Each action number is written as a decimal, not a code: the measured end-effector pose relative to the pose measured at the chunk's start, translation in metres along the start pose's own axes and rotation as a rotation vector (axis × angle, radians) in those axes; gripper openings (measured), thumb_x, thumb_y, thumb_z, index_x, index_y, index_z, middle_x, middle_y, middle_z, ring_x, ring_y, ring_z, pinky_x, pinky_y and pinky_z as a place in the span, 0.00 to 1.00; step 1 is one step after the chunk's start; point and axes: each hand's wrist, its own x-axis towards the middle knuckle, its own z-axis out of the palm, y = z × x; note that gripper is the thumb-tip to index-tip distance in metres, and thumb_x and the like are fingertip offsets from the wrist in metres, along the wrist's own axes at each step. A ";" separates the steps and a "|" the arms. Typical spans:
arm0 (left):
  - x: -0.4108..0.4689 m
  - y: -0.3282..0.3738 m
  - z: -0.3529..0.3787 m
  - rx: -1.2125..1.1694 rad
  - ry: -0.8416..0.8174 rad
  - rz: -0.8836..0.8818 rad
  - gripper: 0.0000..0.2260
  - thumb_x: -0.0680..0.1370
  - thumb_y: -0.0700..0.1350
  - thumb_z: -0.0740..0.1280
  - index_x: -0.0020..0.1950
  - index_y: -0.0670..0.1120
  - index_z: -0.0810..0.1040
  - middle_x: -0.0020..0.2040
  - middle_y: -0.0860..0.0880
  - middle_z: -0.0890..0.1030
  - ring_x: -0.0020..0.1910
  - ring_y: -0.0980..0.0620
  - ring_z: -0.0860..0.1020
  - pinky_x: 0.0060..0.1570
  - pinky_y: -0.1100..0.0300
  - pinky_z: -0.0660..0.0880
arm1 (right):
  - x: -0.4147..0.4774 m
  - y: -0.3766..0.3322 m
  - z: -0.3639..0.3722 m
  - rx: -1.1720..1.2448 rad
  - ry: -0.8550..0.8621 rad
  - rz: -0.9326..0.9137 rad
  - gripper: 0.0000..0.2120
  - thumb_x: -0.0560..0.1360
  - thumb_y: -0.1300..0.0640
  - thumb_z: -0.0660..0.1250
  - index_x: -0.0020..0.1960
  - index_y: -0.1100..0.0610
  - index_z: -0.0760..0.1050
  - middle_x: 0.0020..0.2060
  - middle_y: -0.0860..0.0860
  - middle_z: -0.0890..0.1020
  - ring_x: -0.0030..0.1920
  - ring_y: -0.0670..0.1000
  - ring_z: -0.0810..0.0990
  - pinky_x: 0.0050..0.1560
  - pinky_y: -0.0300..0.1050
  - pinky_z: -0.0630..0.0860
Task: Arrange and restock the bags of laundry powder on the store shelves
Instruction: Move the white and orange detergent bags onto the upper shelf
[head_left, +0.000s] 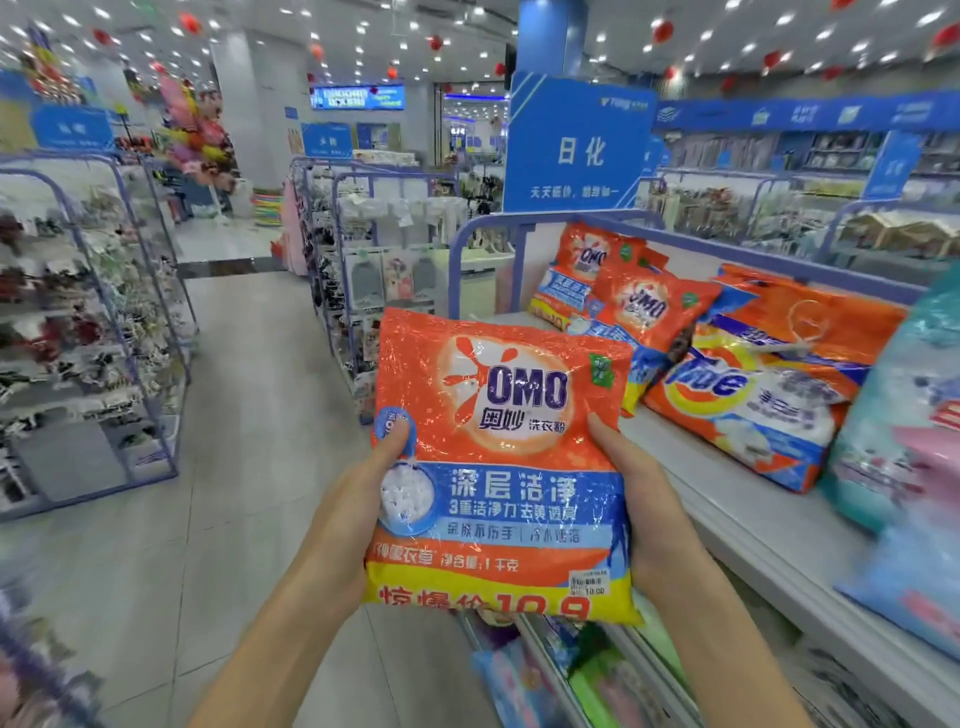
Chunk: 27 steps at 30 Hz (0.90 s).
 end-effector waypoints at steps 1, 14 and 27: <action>0.020 0.008 -0.004 0.007 0.003 -0.001 0.20 0.77 0.62 0.67 0.54 0.47 0.83 0.46 0.42 0.88 0.39 0.40 0.87 0.35 0.48 0.84 | 0.018 -0.001 0.008 0.008 0.001 0.002 0.22 0.74 0.40 0.72 0.61 0.53 0.83 0.55 0.60 0.86 0.54 0.64 0.86 0.63 0.68 0.78; 0.312 0.101 -0.025 0.092 -0.266 -0.051 0.20 0.77 0.59 0.68 0.54 0.44 0.87 0.52 0.38 0.86 0.48 0.35 0.86 0.51 0.39 0.82 | 0.237 -0.014 0.094 0.102 0.295 -0.153 0.15 0.79 0.45 0.68 0.57 0.55 0.83 0.49 0.58 0.88 0.46 0.59 0.88 0.51 0.60 0.83; 0.503 0.151 0.106 0.160 -0.518 0.091 0.14 0.79 0.53 0.70 0.53 0.43 0.84 0.46 0.42 0.88 0.45 0.39 0.86 0.52 0.41 0.82 | 0.372 -0.071 0.073 0.171 0.615 -0.357 0.13 0.79 0.46 0.69 0.42 0.50 0.89 0.49 0.56 0.88 0.47 0.57 0.89 0.47 0.54 0.83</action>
